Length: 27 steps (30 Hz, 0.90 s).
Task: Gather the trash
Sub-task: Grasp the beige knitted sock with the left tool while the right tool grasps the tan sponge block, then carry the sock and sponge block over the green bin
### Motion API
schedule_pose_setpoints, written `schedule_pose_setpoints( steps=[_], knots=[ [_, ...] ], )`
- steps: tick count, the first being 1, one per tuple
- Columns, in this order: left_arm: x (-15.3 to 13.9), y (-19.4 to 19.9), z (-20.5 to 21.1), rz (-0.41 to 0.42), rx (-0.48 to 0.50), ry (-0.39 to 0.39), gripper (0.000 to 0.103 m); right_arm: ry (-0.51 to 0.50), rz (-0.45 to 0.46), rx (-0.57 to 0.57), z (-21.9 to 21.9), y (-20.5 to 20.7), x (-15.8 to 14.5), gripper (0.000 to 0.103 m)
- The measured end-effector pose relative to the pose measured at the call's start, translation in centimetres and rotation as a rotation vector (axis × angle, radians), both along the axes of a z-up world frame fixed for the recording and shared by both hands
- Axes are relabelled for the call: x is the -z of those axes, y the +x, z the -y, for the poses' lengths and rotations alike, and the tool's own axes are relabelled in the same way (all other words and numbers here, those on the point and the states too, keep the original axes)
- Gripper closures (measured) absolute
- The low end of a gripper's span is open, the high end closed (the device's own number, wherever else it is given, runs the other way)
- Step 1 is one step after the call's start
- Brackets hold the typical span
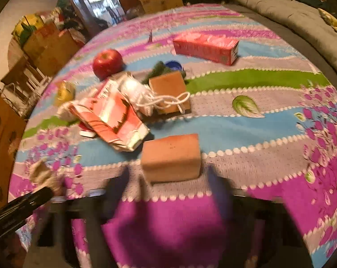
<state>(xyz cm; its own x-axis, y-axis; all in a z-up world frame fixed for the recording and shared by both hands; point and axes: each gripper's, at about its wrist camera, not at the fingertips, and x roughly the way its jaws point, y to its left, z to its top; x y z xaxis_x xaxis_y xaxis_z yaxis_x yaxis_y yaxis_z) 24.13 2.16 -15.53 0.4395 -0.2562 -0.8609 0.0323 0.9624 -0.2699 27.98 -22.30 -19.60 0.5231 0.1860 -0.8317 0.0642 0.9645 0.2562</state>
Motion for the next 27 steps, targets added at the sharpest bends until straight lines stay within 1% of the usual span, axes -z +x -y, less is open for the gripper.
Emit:
schedule_pose_setpoints(
  steps=[3,5,11,14,20,27],
  knots=[
    [-0.5,-0.4,0.3,0.027,0.012,0.036,0.067,0.02,0.012,0.019,0.3,-0.4,0.1,0.056],
    [-0.9,-0.6,0.7,0.036,0.021,0.061,0.067,0.045,0.02,0.032,0.3,-1.7,-0.3,0.058],
    [-1.9,-1.7,1.6,0.055,0.034,0.108,0.067,0.089,0.043,0.033,-0.3,-8.1,-2.8,0.06],
    [-2.8,-3.0,2.1,0.075,0.044,0.144,0.067,0.11,0.055,0.016,-0.9,-11.7,-4.1,0.061],
    [-4.2,-5.9,2.7,0.109,0.063,0.19,0.067,0.166,0.073,0.005,-2.1,-18.1,-6.6,0.062],
    [-6.5,-9.0,3.8,0.164,0.099,0.215,0.067,0.188,0.117,0.013,-2.2,-23.0,-9.5,0.062]
  ],
)
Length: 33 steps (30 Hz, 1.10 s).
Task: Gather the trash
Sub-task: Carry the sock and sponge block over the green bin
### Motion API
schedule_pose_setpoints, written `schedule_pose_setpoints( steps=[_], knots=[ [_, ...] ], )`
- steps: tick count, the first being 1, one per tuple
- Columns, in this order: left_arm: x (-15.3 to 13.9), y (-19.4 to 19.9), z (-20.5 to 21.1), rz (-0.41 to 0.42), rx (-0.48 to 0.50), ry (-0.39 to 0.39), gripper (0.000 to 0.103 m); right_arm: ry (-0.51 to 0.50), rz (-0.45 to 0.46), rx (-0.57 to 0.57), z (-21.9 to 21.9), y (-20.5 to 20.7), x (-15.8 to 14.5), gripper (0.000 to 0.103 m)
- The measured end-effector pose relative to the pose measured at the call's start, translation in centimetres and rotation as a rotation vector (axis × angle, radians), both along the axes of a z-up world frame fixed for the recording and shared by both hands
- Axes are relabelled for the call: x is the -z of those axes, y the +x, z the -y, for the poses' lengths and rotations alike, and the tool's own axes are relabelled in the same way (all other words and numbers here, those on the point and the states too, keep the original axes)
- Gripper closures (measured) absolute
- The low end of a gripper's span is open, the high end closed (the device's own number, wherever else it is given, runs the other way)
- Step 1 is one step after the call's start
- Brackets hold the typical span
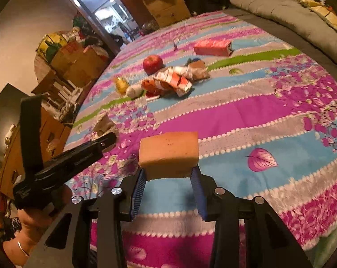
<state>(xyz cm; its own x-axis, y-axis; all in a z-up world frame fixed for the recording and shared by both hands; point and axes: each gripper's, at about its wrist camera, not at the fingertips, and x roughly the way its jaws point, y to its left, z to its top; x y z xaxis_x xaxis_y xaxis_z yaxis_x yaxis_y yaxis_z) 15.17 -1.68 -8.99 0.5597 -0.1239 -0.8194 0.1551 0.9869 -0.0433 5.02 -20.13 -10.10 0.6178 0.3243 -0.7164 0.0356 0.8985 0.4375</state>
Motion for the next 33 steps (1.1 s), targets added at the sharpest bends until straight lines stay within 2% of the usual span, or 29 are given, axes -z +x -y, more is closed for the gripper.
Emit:
schedule_pose_setpoints(
  steps=[6,18,26,33],
  knots=[
    [-2.8,-1.7,2.5,0.068,0.062,-0.002,0.066,0.013,0.05,0.061,2.6,-3.4,-3.3,0.062],
    [-6.9,-4.7,10.9,0.173,0.246,0.0,0.066,0.012,0.176,0.288,11.7,-12.3,-9.3,0.062],
    [-8.9,-7.8,17.9,0.216,0.403,-0.009,0.066,-0.014,0.225,0.455,17.6,-18.6,-11.6,0.061],
    [-10.0,-11.6,24.7,0.249,0.565,-0.007,0.066,-0.051,0.22,0.626,22.8,-25.7,-11.8,0.061]
  ],
)
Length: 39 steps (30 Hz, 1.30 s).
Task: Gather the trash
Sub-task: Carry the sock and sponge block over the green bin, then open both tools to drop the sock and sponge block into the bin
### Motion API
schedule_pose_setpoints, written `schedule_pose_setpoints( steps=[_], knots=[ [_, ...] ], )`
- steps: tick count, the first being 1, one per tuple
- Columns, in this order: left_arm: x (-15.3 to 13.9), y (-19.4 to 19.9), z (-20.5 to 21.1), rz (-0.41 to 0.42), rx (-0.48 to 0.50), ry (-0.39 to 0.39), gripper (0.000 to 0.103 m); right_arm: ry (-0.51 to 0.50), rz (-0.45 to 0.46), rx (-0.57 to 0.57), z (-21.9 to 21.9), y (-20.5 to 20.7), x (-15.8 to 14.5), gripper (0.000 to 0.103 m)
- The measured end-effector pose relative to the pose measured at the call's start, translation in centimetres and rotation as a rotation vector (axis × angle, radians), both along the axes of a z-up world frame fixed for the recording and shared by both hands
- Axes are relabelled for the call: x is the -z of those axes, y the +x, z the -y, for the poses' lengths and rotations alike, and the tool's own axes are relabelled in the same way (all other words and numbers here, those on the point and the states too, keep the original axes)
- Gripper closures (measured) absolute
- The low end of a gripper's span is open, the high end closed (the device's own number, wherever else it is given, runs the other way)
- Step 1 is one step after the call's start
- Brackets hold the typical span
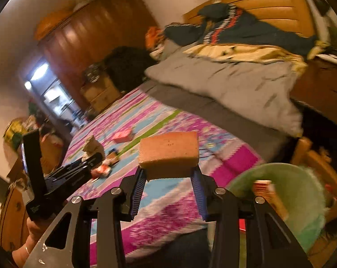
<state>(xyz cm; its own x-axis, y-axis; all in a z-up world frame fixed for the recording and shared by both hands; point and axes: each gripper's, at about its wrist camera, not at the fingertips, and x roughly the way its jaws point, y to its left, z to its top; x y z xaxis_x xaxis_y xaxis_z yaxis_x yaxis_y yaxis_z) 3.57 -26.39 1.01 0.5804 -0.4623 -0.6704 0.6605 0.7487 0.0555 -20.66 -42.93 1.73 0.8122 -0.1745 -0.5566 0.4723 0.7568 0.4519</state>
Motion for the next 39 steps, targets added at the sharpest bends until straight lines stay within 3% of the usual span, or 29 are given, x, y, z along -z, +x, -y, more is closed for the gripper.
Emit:
schedule_pose_setpoints(
  steps=[11,22,25,30,39],
  knots=[
    [-0.3,-7.5,9.5,0.038,0.257,0.039,0.066,-0.031,-0.06,0.229,5.6,-10.2,0.4,0.06],
    [2.1,-14.9,14.7,0.036,0.532,0.151,0.065,-0.016,-0.169,0.372,7.8,-17.3,2.1,0.06],
    [3.2,-15.6,15.4,-0.004,0.583,0.177,0.065,-0.003,-0.198,0.38,7.9,-17.9,2.7,0.06],
    [5.8,-15.3,15.8,-0.159,0.655,0.226,0.065,0.04,-0.263,0.356,7.5,-17.2,4.3,0.06],
    [9.1,-15.3,15.2,-0.219,0.677,0.307,0.065,0.1,-0.321,0.297,6.0,-15.1,7.3,0.059]
  ],
)
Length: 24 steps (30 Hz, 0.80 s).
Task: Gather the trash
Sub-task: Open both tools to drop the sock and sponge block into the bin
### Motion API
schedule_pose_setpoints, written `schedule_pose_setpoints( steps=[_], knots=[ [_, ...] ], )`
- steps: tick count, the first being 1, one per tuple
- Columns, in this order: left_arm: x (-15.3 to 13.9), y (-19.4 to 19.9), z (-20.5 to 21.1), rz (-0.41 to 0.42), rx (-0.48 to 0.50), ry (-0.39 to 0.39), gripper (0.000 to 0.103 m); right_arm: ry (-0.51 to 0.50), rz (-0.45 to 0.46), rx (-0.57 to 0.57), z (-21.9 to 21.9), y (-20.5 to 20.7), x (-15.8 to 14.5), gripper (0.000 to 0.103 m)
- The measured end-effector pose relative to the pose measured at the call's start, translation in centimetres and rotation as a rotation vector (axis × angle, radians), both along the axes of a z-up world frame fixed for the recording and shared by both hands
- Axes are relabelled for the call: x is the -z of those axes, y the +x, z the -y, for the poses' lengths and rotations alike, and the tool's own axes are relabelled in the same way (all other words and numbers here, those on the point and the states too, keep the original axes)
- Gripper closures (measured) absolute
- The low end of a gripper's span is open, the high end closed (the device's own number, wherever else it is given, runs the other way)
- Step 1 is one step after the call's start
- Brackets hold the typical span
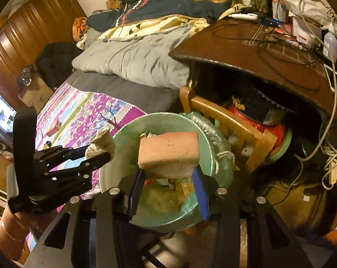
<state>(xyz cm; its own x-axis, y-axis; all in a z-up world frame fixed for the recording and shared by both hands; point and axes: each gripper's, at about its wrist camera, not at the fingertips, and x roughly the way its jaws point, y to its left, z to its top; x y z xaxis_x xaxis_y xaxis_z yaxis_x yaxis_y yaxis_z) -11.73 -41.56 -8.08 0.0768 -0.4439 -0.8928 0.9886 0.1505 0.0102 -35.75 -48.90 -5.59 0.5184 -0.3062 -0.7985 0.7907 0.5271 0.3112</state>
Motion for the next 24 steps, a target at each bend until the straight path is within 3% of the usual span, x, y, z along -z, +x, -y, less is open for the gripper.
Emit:
schedule_pose_setpoints(
  steps=[12,15,16,17,24],
  knots=[
    [0.5,0.2,0.3,-0.003,-0.01,0.017,0.063,0.029,-0.003,-0.022,0.3,1.2,0.3,0.057],
    [0.4,0.6,0.3,-0.006,-0.02,0.009,0.058,0.044,0.023,-0.034,0.5,1.4,0.2,0.045],
    [0.4,0.6,0.3,-0.009,-0.021,0.008,0.049,0.04,0.032,-0.034,0.5,1.4,0.1,0.028],
    [0.4,0.7,0.2,-0.011,-0.026,0.006,0.038,0.029,0.032,-0.024,0.4,1.4,-0.1,0.022],
    [0.4,0.8,-0.1,-0.02,-0.028,0.001,0.035,0.001,0.033,-0.012,0.7,1.0,-0.6,0.023]
  ],
)
